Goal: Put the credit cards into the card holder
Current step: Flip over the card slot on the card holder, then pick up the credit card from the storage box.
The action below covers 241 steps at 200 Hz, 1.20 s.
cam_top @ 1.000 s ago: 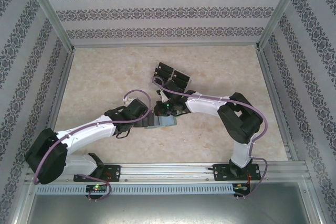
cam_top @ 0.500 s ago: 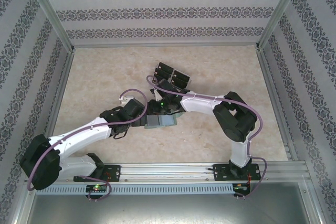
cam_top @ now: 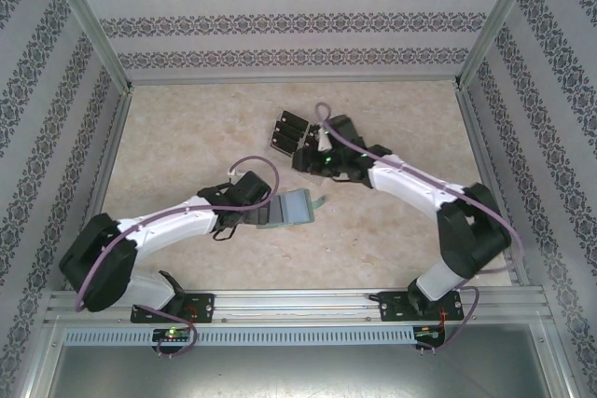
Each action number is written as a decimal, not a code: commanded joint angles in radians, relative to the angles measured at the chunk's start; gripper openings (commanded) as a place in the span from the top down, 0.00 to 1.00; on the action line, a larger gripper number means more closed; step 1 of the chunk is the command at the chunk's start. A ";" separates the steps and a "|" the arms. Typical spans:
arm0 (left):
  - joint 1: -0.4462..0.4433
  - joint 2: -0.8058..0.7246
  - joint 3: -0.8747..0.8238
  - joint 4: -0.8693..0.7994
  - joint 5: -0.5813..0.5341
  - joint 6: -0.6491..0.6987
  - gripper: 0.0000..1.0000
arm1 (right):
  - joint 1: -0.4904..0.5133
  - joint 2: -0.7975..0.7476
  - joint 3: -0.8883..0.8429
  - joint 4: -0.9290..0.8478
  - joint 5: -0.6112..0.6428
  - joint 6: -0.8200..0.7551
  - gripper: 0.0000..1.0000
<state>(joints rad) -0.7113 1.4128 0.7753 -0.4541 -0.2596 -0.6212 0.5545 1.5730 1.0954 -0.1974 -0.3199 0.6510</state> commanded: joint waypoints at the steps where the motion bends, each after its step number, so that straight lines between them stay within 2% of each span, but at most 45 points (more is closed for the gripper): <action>1: 0.005 0.059 0.036 0.066 0.029 0.049 0.00 | -0.047 -0.045 0.063 -0.128 0.093 -0.108 0.50; 57: 0.004 0.115 0.004 0.061 0.005 0.028 0.00 | -0.083 0.081 0.324 -0.330 0.211 -0.358 0.49; 105: 0.004 0.128 -0.009 0.055 -0.003 0.019 0.00 | -0.089 0.231 0.460 -0.395 0.256 -0.518 0.50; 157: 0.004 0.128 -0.008 0.052 -0.006 0.021 0.00 | -0.087 0.341 0.530 -0.416 0.305 -0.583 0.51; 241: 0.004 0.120 -0.008 0.051 -0.008 0.023 0.00 | -0.056 0.409 0.535 -0.428 0.367 -0.624 0.53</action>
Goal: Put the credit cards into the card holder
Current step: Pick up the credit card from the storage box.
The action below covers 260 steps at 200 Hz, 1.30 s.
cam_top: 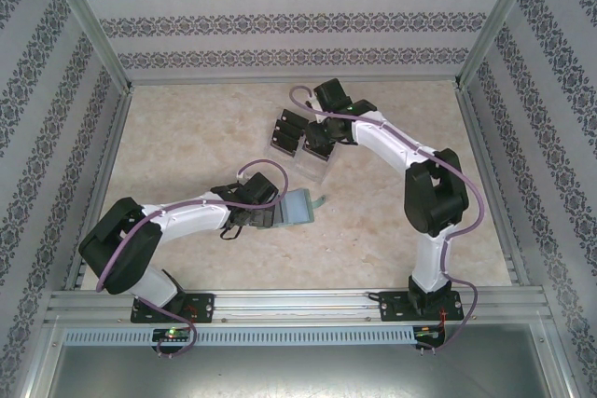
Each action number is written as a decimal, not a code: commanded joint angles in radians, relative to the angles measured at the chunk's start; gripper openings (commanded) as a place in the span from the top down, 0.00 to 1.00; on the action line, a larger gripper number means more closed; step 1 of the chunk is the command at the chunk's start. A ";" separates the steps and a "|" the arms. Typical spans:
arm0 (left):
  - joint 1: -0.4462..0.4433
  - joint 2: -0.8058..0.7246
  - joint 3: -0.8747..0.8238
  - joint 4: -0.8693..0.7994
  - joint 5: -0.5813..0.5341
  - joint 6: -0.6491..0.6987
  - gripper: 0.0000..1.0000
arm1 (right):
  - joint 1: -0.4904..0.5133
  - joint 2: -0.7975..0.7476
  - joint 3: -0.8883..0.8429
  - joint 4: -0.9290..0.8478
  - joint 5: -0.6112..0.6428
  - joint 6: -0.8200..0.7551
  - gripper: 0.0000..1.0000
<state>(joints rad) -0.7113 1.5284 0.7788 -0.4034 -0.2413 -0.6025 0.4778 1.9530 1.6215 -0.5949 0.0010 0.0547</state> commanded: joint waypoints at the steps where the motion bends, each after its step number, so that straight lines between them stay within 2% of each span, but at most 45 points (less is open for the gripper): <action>1: 0.004 0.005 -0.011 0.000 -0.027 0.004 0.00 | 0.021 0.029 0.008 -0.030 0.048 -0.028 0.53; 84: 0.004 0.005 -0.011 0.012 -0.020 0.008 0.00 | 0.066 -0.027 -0.035 -0.016 0.118 -0.044 0.53; 139: 0.004 0.005 -0.015 0.018 -0.017 0.006 0.00 | 0.077 0.012 0.016 -0.039 0.194 -0.084 0.53; 260: 0.005 -0.011 -0.030 0.022 -0.021 0.004 0.00 | 0.076 0.069 0.070 -0.074 0.202 -0.110 0.57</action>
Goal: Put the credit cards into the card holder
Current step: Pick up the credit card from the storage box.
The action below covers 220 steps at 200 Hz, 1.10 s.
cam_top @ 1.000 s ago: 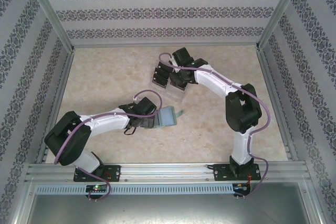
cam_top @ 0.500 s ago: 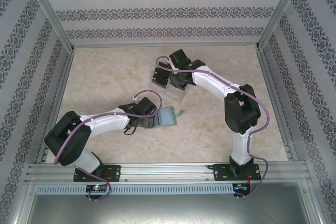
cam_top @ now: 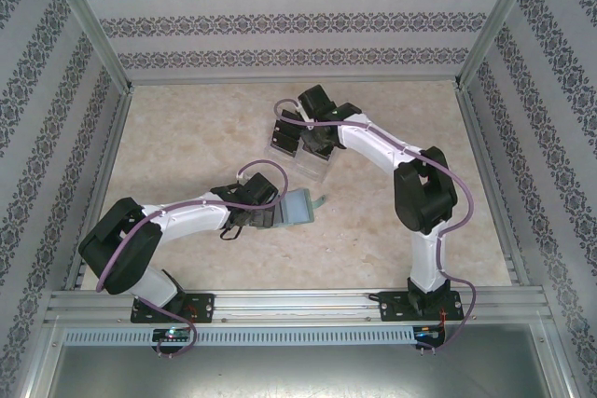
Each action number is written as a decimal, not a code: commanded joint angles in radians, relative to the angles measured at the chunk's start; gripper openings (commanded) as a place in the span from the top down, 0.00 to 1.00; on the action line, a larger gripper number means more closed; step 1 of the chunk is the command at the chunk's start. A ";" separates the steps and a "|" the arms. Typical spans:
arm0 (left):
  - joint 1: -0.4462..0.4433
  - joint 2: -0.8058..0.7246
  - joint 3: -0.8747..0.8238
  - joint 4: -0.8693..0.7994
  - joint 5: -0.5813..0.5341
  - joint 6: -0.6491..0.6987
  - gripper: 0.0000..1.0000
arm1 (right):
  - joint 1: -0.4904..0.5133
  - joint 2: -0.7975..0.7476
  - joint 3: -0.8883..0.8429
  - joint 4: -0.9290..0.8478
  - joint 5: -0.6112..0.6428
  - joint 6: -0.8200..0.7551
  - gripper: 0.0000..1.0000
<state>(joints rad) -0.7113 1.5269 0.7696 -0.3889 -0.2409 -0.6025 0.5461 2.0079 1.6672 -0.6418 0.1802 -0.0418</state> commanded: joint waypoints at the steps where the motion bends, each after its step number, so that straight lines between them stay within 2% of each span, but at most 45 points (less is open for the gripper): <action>1: 0.004 -0.010 -0.020 0.009 -0.021 0.004 0.00 | 0.008 0.014 0.024 -0.027 0.022 -0.013 0.57; 48: 0.006 -0.010 -0.020 0.012 -0.021 0.004 0.00 | 0.008 0.006 -0.004 -0.029 0.001 -0.010 0.62; 110: 0.006 -0.013 -0.020 0.015 -0.017 0.003 0.00 | 0.021 -0.012 -0.058 -0.013 0.015 -0.010 0.64; 177: 0.007 -0.015 -0.017 0.012 -0.017 0.006 0.00 | 0.025 -0.025 -0.058 -0.012 0.006 -0.019 0.82; 220: 0.007 -0.016 -0.016 0.010 -0.018 0.009 0.00 | 0.012 -0.036 -0.050 -0.014 -0.076 -0.053 0.94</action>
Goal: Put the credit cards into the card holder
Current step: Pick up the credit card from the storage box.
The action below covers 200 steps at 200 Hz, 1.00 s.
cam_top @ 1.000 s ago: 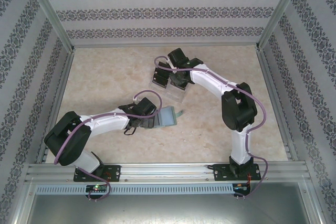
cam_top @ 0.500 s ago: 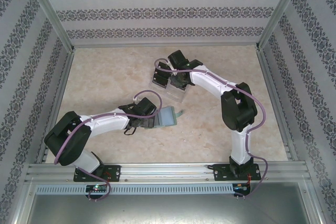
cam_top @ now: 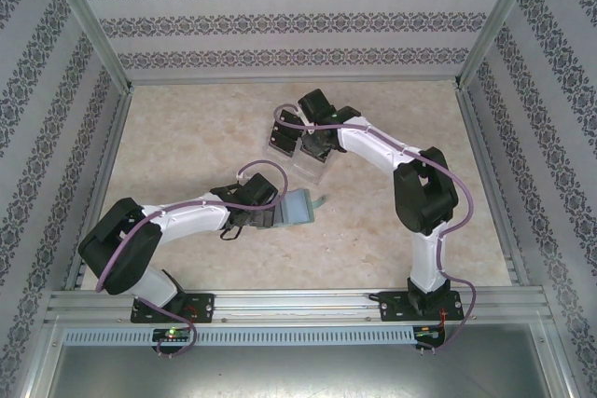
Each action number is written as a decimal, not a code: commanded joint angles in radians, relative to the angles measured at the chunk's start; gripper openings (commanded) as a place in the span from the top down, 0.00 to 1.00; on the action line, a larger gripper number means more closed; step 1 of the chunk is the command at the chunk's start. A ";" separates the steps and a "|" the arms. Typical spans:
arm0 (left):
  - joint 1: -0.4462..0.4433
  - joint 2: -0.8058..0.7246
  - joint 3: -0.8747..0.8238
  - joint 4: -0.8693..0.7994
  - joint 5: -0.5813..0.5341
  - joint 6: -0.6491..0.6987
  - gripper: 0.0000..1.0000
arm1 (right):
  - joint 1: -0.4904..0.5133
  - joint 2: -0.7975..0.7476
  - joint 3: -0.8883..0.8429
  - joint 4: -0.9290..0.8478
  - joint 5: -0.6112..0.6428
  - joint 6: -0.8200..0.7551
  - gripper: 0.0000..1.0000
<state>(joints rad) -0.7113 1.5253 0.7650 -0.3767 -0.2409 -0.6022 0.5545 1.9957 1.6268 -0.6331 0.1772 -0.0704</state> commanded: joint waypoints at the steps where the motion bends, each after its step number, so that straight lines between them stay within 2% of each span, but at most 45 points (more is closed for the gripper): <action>1: 0.007 -0.014 -0.012 -0.002 -0.019 0.009 0.00 | 0.003 -0.024 -0.010 -0.023 -0.074 -0.026 0.94; 19: 0.008 -0.012 -0.011 -0.001 -0.017 0.010 0.00 | -0.001 -0.026 -0.007 -0.027 -0.115 -0.043 1.00; 98: 0.009 -0.010 -0.009 -0.005 -0.016 0.010 0.00 | -0.017 -0.039 0.040 -0.058 -0.191 -0.067 1.00; 200: 0.009 -0.008 -0.007 -0.004 -0.012 0.007 0.00 | -0.039 -0.118 0.080 -0.073 -0.278 -0.016 1.00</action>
<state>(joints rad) -0.7113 1.5253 0.7650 -0.3767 -0.2409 -0.6022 0.5255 1.9316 1.6745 -0.6861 -0.0547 -0.1150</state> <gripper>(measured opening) 0.999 0.053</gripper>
